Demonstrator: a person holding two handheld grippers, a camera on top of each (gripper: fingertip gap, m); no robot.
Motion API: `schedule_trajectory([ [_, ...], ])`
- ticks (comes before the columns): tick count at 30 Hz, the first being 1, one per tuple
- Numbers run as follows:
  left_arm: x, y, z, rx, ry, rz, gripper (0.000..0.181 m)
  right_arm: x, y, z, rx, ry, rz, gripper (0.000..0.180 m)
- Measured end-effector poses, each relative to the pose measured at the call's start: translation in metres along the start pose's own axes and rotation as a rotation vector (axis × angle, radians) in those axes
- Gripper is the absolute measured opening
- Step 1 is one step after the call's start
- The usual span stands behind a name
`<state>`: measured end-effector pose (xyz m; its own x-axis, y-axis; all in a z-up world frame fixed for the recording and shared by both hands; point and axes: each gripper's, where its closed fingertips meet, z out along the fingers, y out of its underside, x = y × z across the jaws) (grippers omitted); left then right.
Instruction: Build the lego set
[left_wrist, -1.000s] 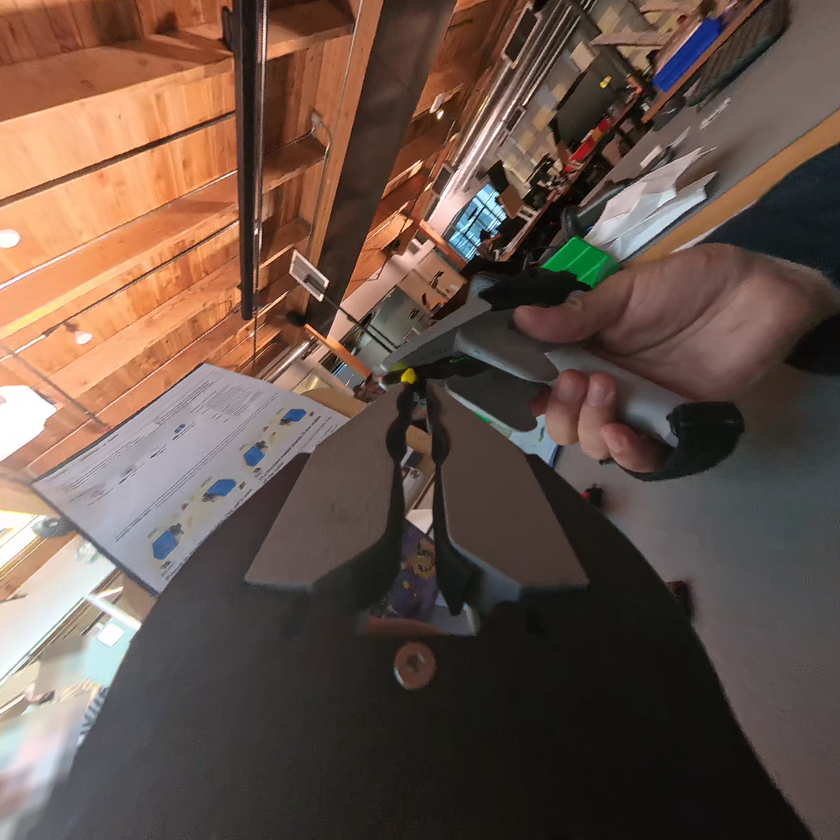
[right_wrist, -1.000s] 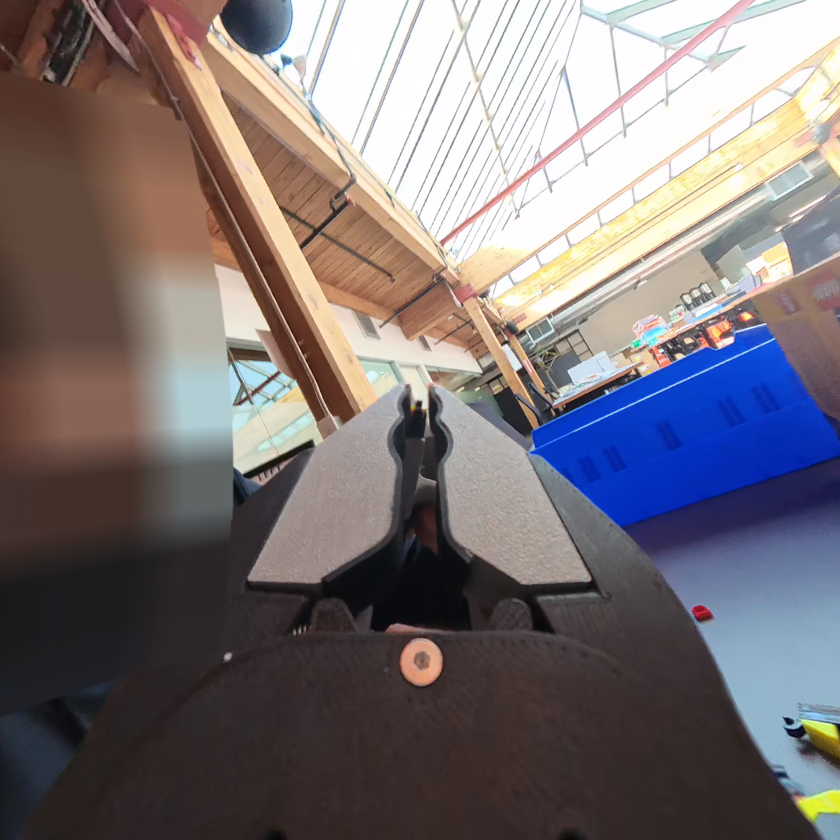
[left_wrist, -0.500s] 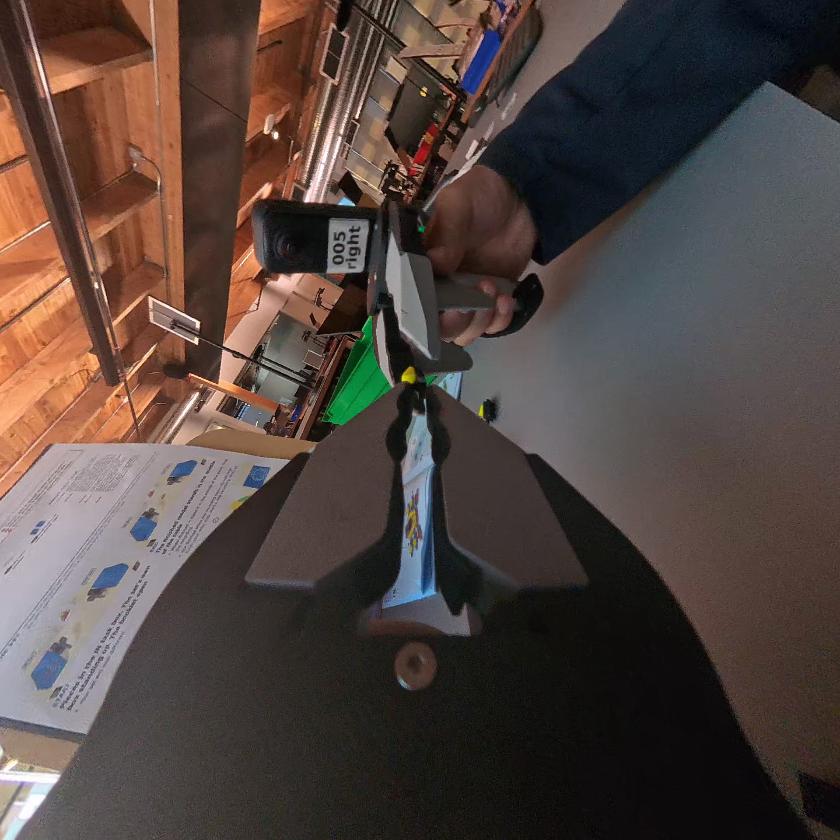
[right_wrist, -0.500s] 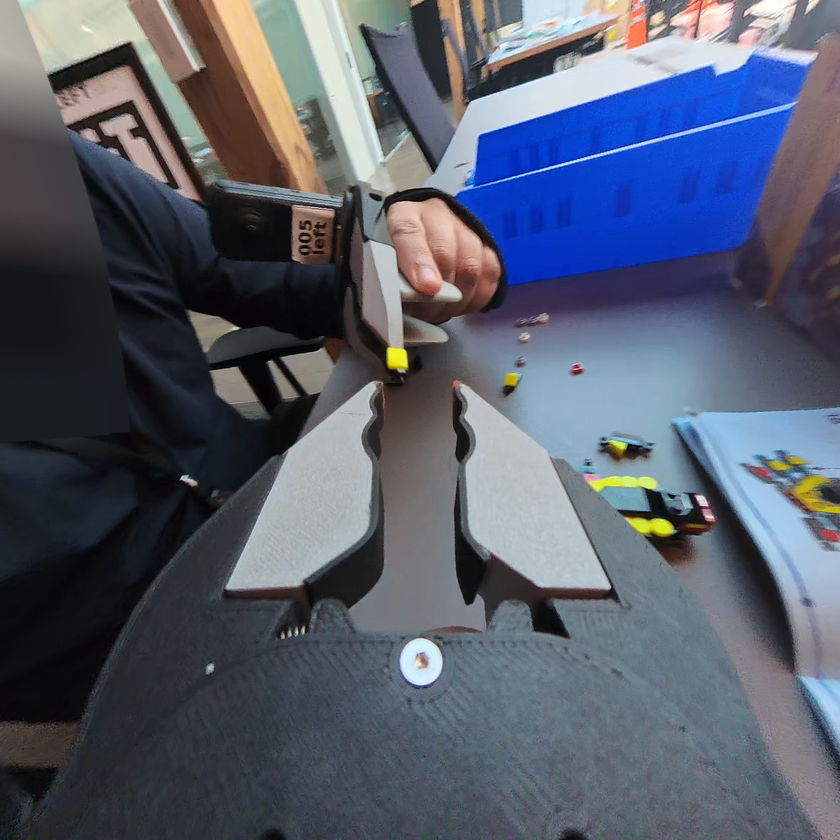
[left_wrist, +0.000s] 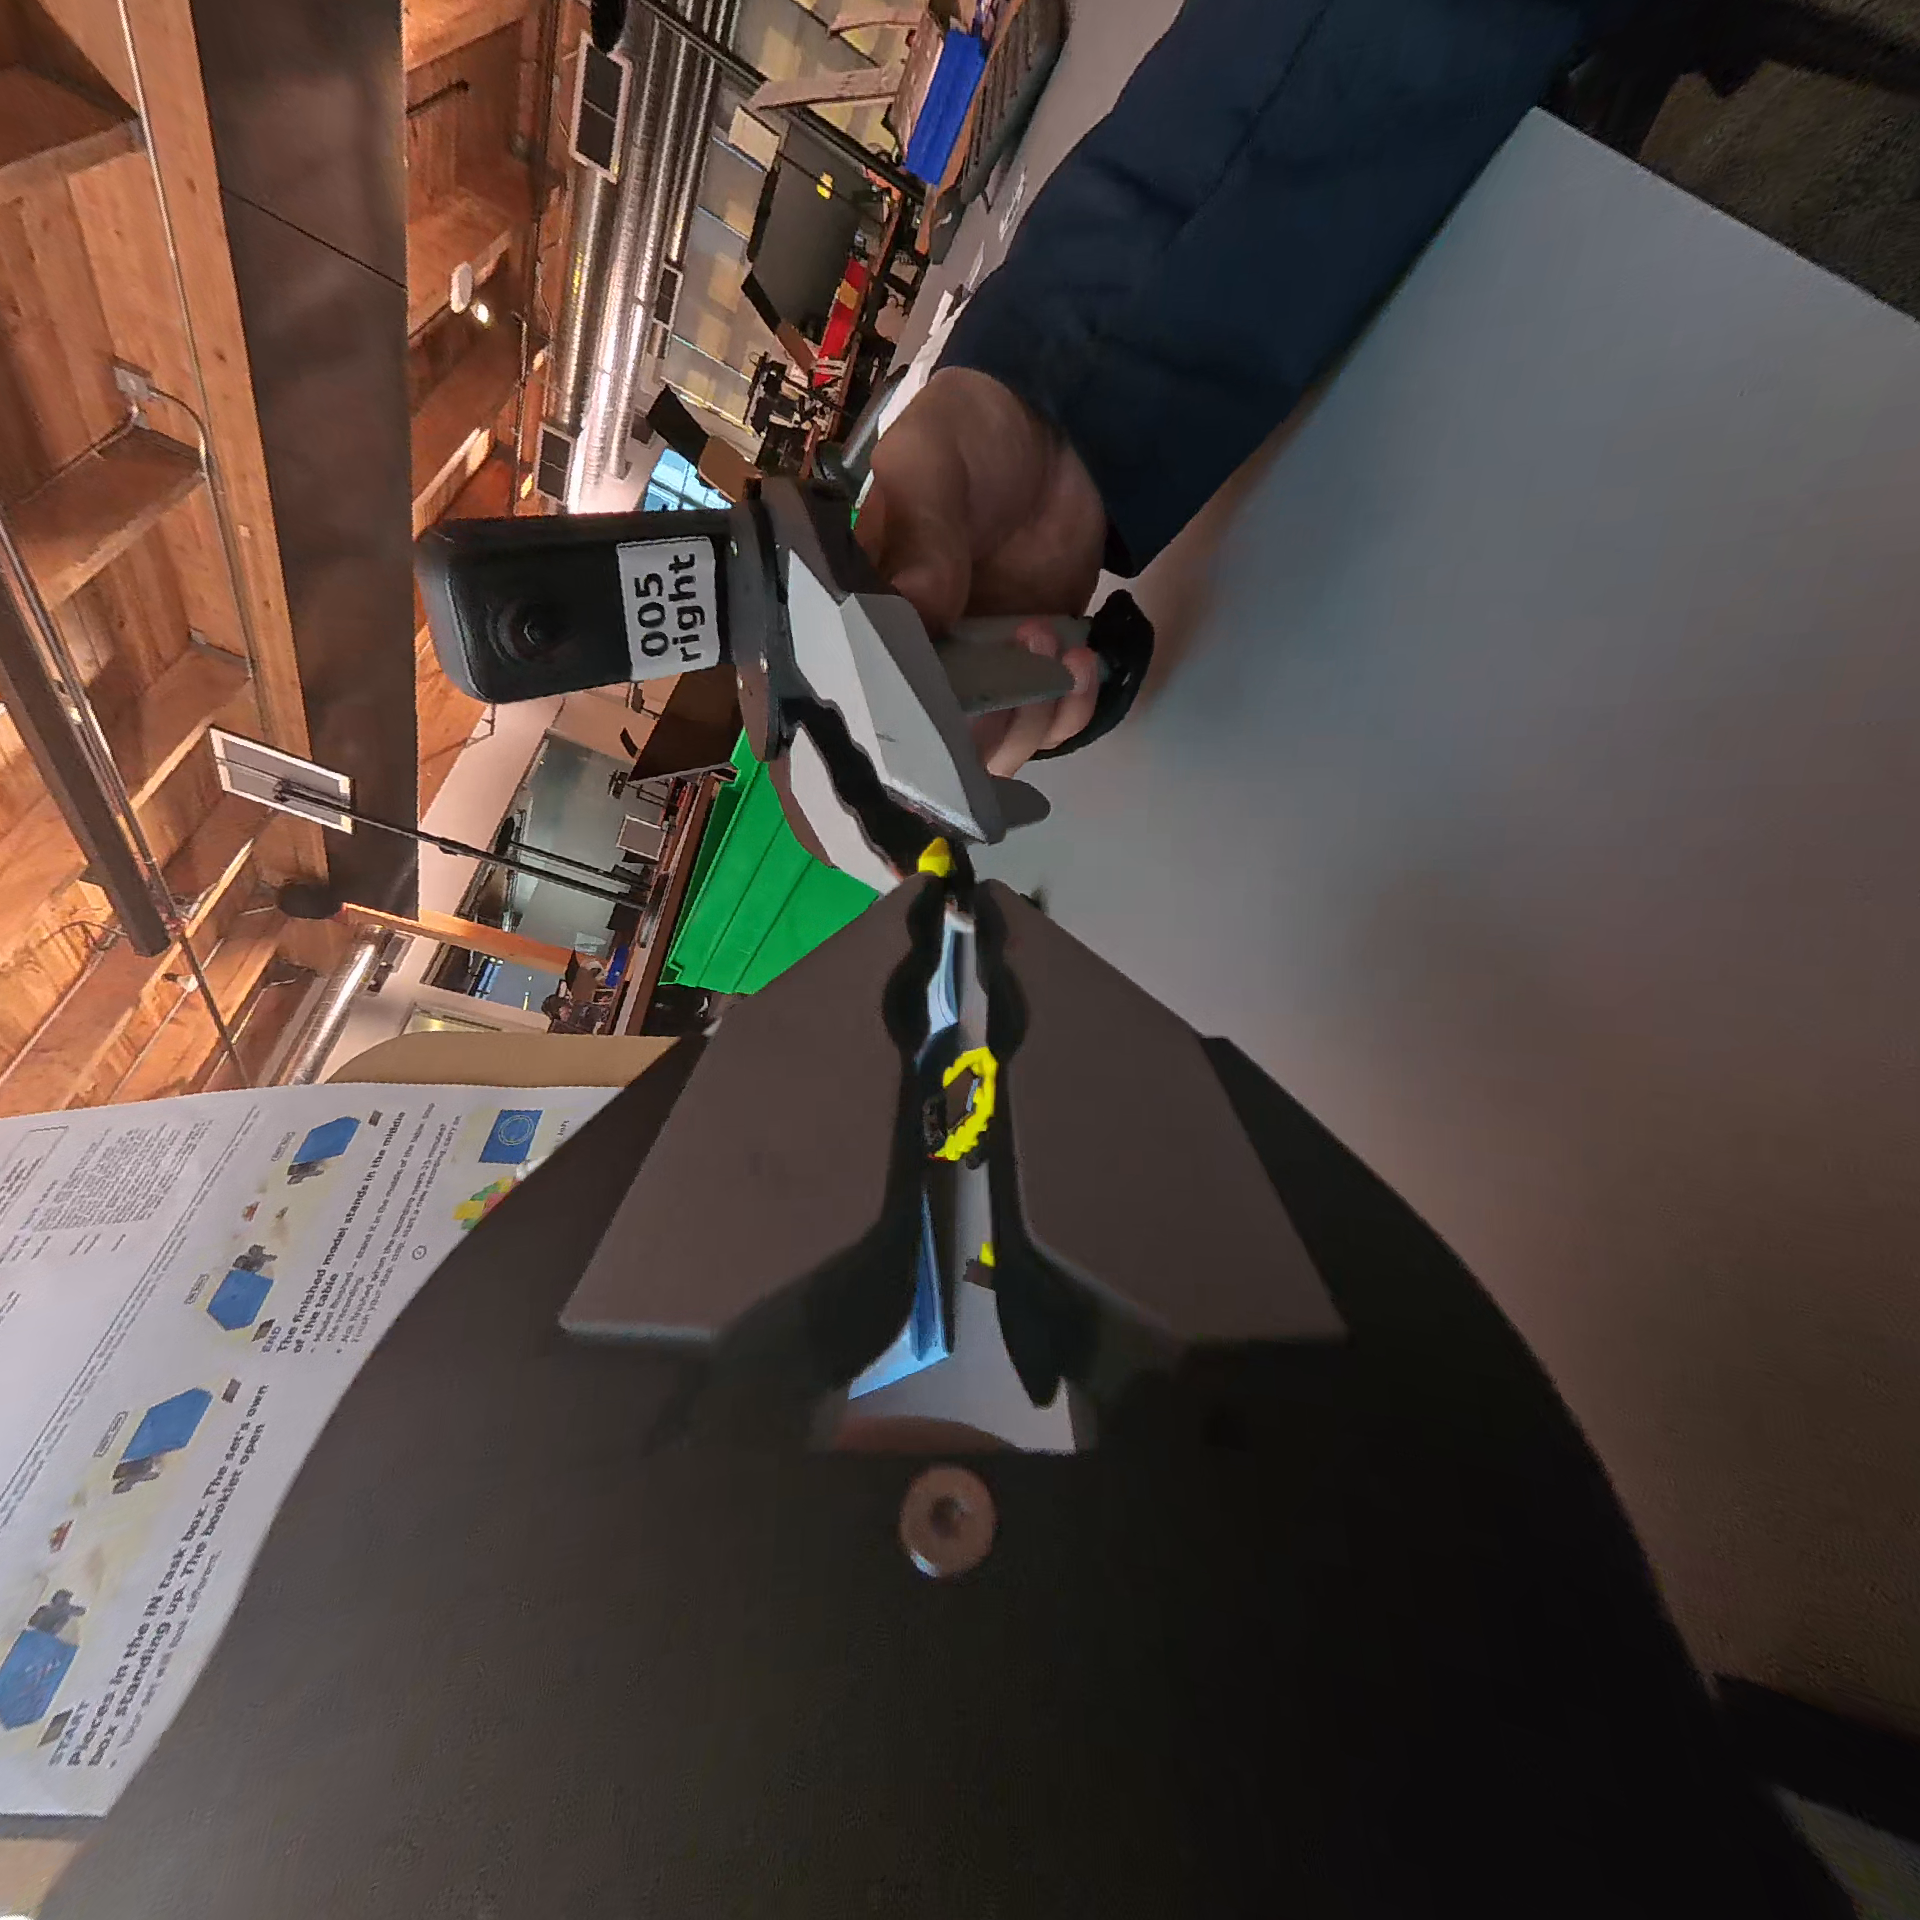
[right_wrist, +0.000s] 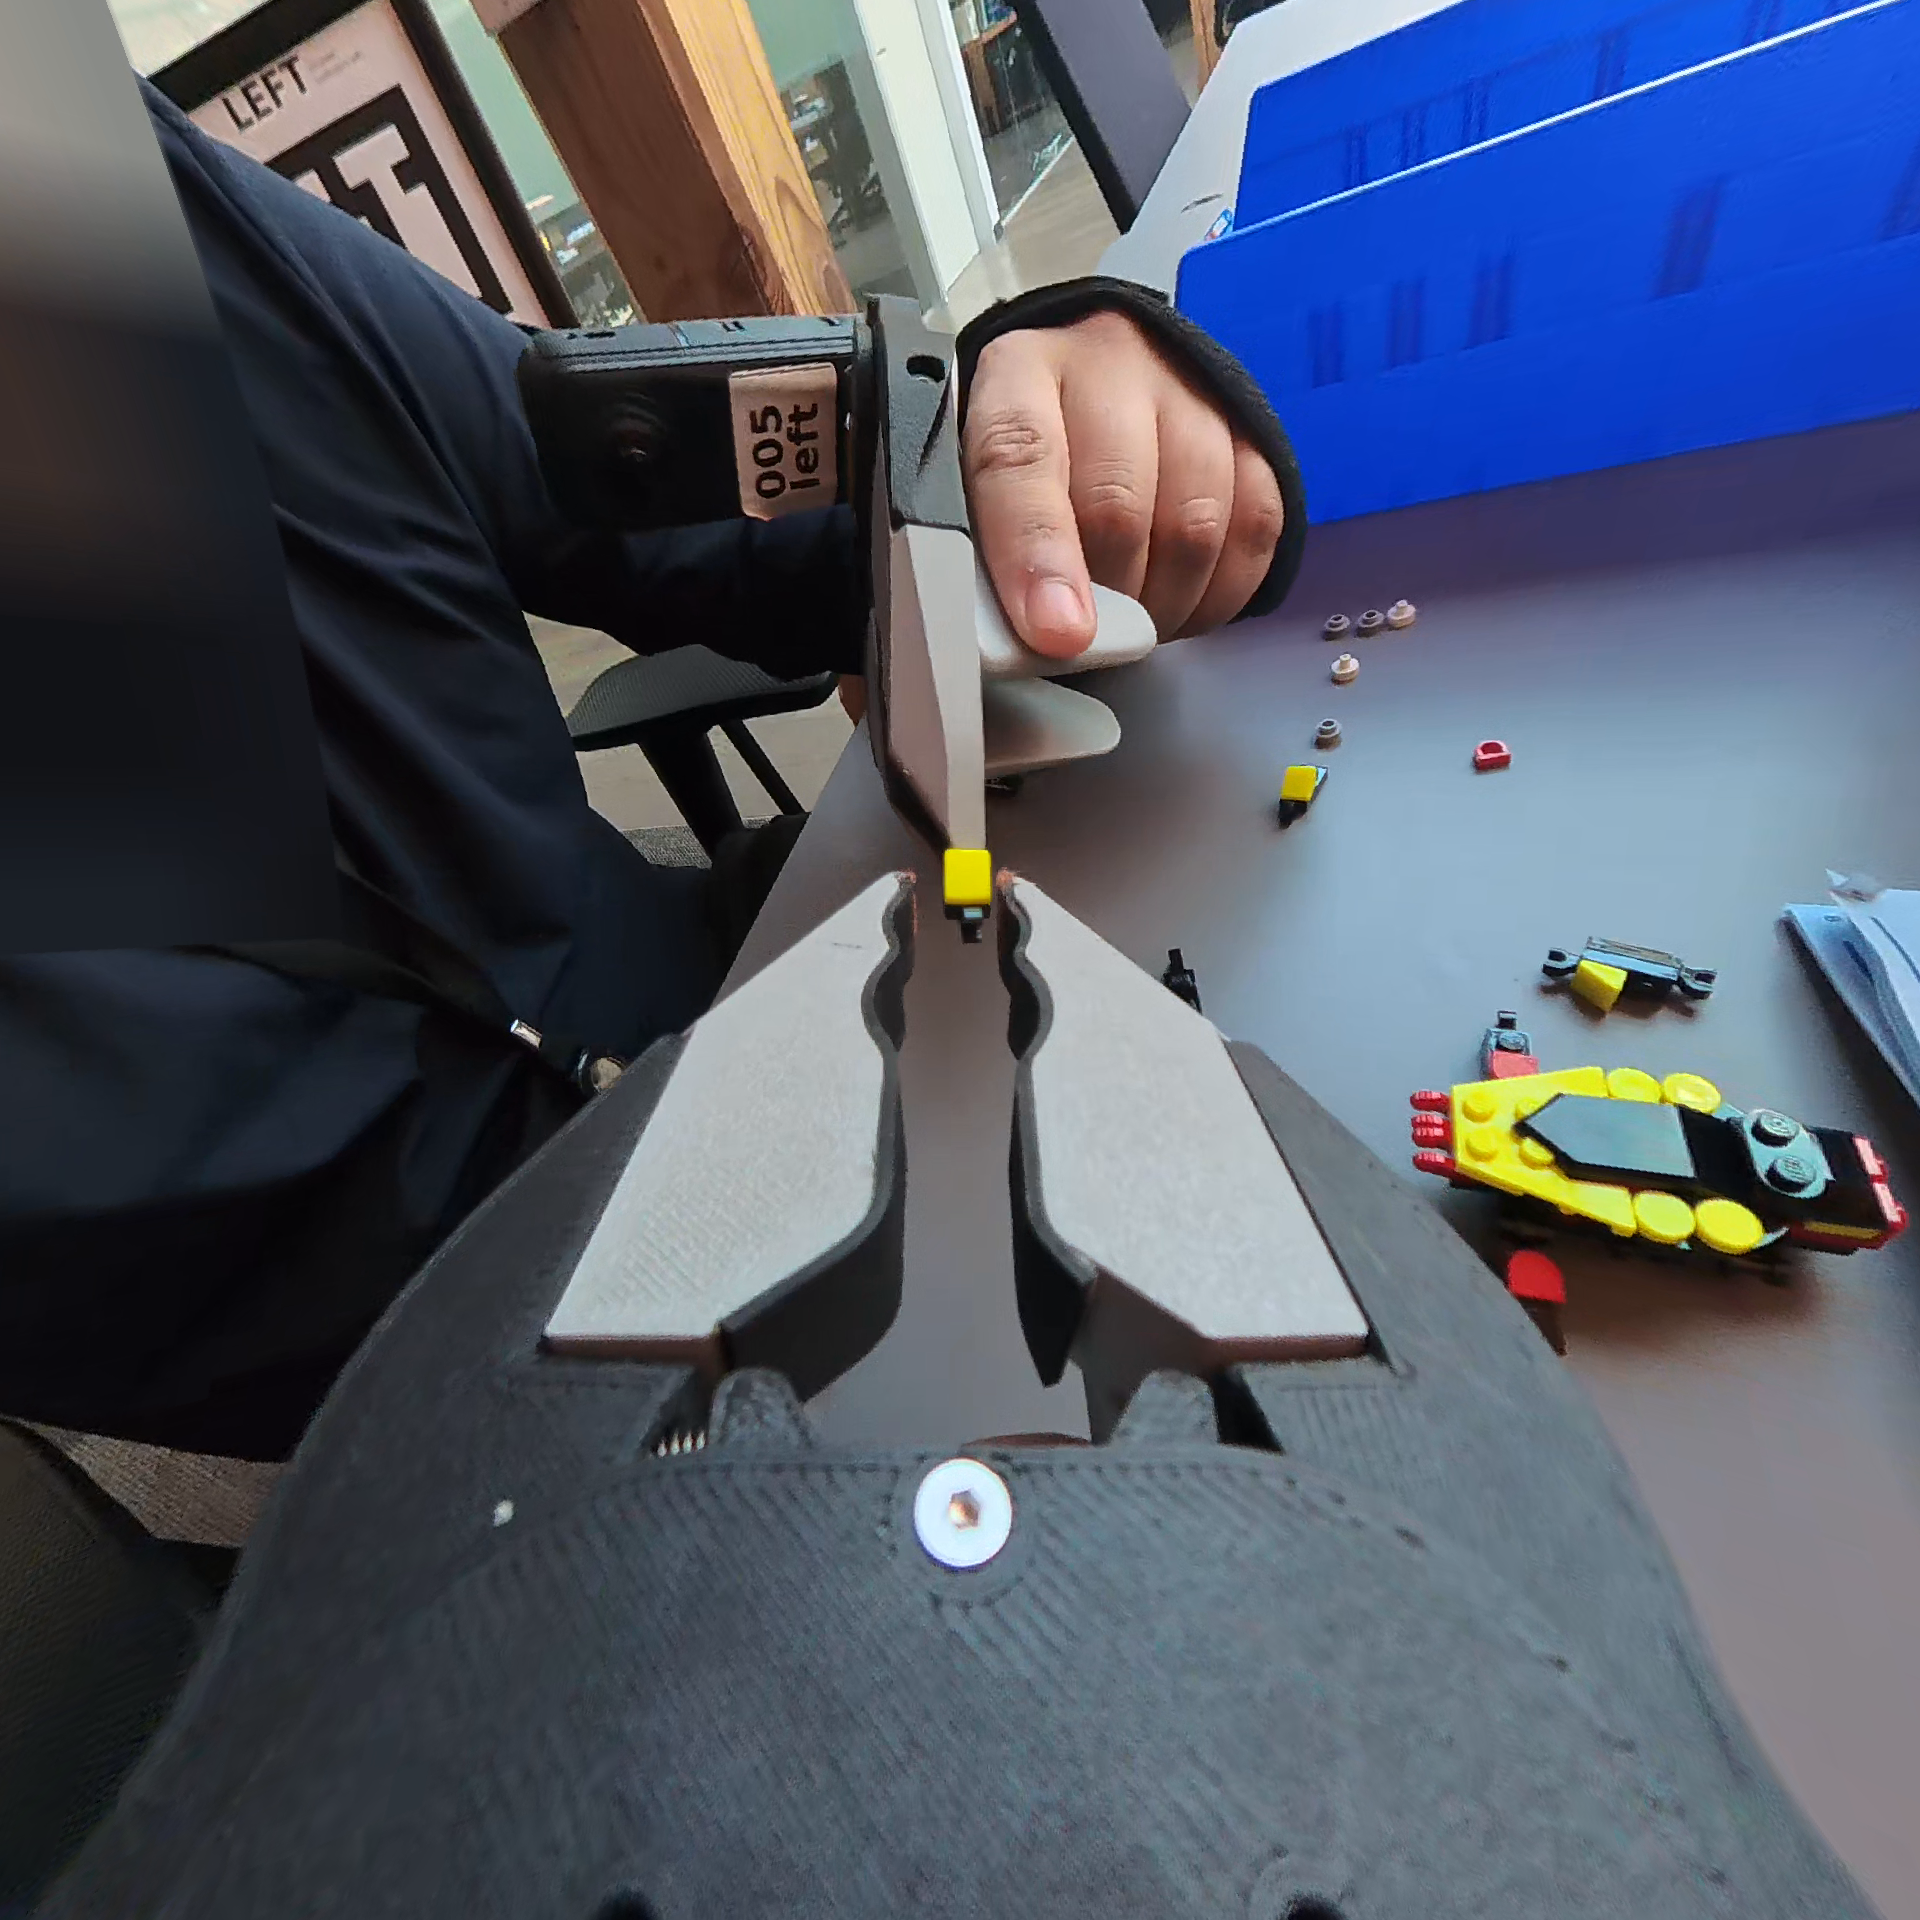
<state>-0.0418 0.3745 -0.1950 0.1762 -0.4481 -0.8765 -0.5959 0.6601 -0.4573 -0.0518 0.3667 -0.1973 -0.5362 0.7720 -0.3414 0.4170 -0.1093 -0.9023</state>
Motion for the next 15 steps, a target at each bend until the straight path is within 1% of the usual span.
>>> schedule_trajectory([
  [1,0.0015,0.0001,0.0002,0.001,0.01,-0.004,0.002,-0.0003,-0.0005,-0.0003,0.004,-0.002,0.001,0.013],
  [3,0.0029,-0.0015,0.0003,0.007,0.017,-0.006,0.002,-0.0007,0.0001,-0.0004,0.002,-0.004,-0.005,0.006],
  [7,0.0083,-0.0035,-0.0009,0.024,0.056,-0.023,0.003,-0.0038,0.0049,0.0025,-0.024,-0.009,-0.045,0.006],
  [11,0.0079,-0.0076,-0.0037,0.066,0.074,-0.066,0.003,-0.0077,0.0034,0.0046,-0.007,-0.012,-0.105,0.005],
  [15,0.0094,-0.006,-0.0036,0.058,0.085,-0.073,0.003,-0.0062,0.005,0.0053,-0.015,-0.01,-0.097,0.006],
])
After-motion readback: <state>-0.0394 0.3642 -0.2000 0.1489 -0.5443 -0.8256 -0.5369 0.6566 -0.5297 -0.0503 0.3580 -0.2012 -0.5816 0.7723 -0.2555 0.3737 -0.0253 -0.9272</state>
